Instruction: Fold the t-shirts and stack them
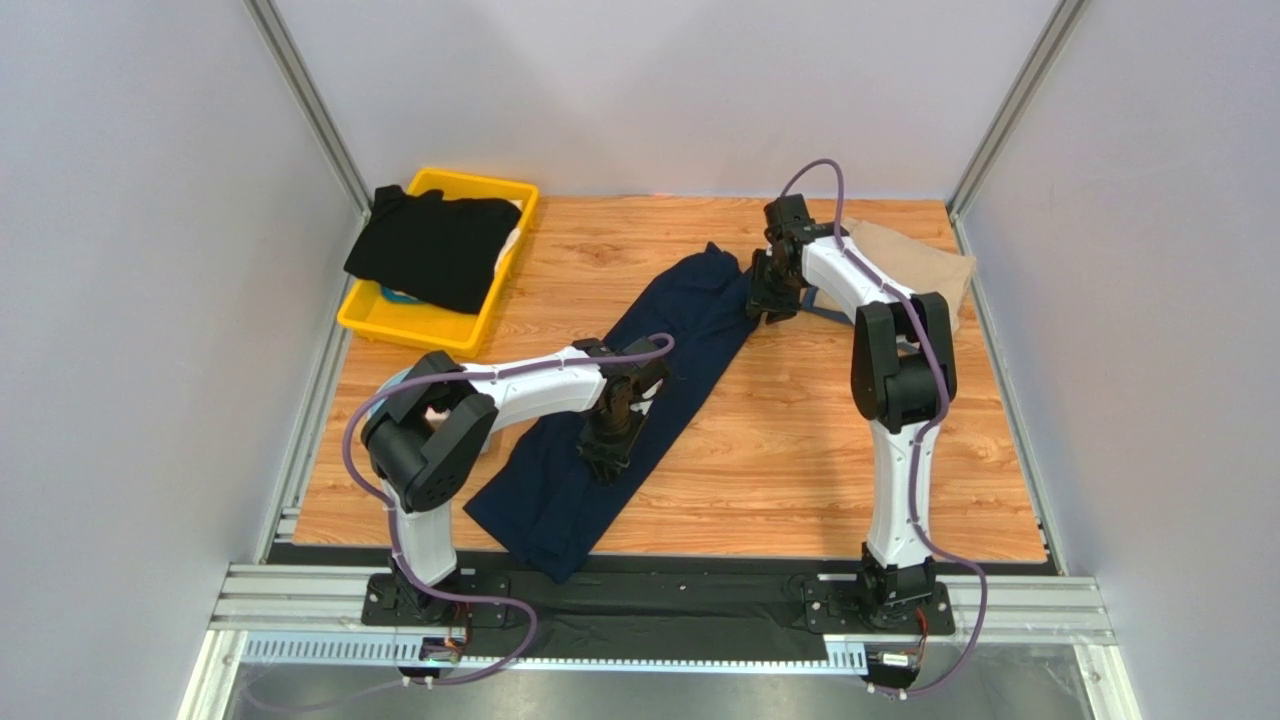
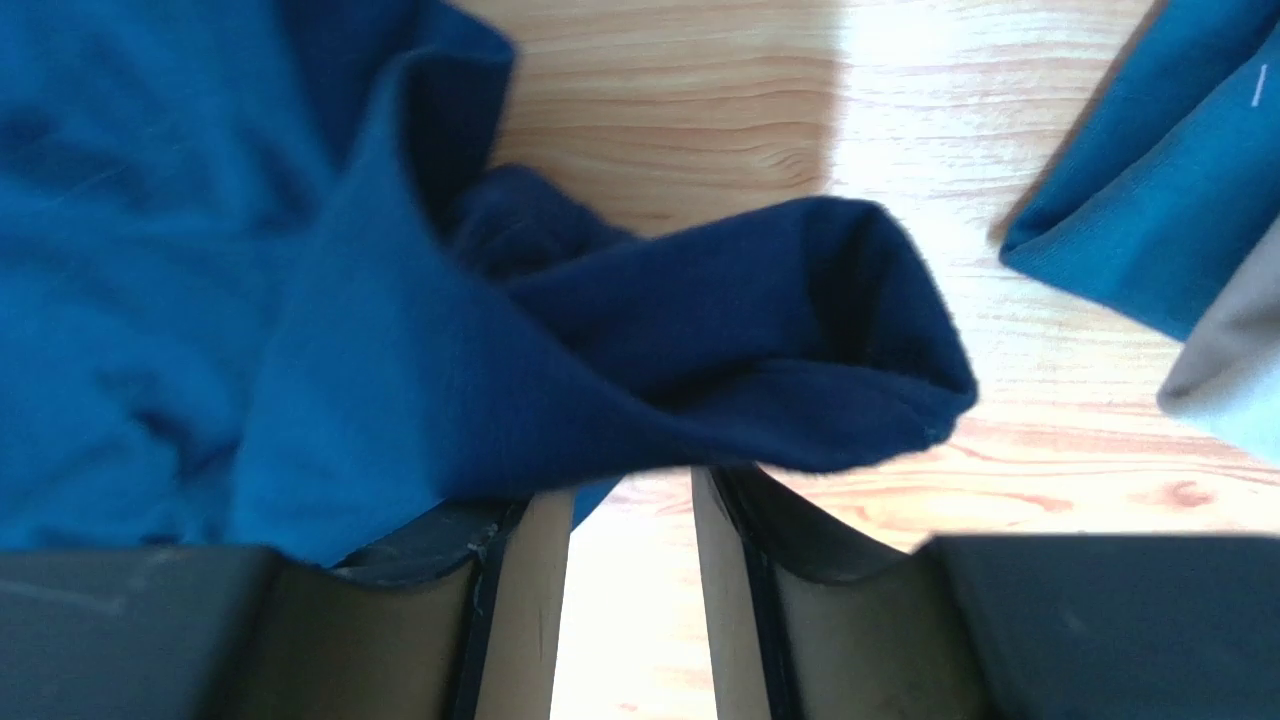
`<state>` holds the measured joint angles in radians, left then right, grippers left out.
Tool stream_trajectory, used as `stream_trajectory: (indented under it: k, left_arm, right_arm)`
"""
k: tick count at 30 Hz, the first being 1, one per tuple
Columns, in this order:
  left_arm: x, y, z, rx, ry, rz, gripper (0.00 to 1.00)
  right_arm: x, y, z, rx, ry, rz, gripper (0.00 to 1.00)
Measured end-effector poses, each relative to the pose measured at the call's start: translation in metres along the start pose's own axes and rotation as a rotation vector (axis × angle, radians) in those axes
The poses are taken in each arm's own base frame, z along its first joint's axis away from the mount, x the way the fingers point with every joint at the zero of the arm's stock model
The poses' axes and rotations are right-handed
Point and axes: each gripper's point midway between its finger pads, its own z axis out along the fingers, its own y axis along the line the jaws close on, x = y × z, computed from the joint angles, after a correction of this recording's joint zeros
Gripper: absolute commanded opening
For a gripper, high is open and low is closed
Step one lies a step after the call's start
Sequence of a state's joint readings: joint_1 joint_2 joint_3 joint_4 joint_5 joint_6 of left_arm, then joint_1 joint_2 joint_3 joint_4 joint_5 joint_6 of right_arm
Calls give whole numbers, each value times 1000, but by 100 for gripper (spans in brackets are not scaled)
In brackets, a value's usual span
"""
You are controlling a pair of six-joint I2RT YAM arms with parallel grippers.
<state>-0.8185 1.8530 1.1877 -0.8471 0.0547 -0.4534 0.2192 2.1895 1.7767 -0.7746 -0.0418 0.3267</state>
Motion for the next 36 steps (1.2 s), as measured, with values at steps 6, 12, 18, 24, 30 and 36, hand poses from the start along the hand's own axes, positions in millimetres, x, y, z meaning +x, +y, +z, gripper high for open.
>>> stream_trajectory:
  k: [6, 12, 18, 24, 30, 36]
  left_arm:
    - [0, 0, 0, -1, 0, -5, 29]
    - [0, 0, 1, 3, -7, -10, 29]
    - [0, 0, 1, 4, -6, -12, 28]
    - [1, 0, 1, 9, -19, -12, 29]
    - [1, 0, 1, 13, -27, -12, 28]
    - [1, 0, 1, 13, -27, -11, 28]
  right_arm:
    - [-1, -9, 18, 55, 36, 14, 38]
    - [-4, -13, 20, 81, 40, 23, 37]
    - [-4, -14, 20, 84, 39, 29, 37]
    - [0, -24, 17, 122, 38, 40, 34]
    - [9, -41, 10, 146, 54, 75, 32]
    - [24, -58, -4, 202, 76, 86, 35]
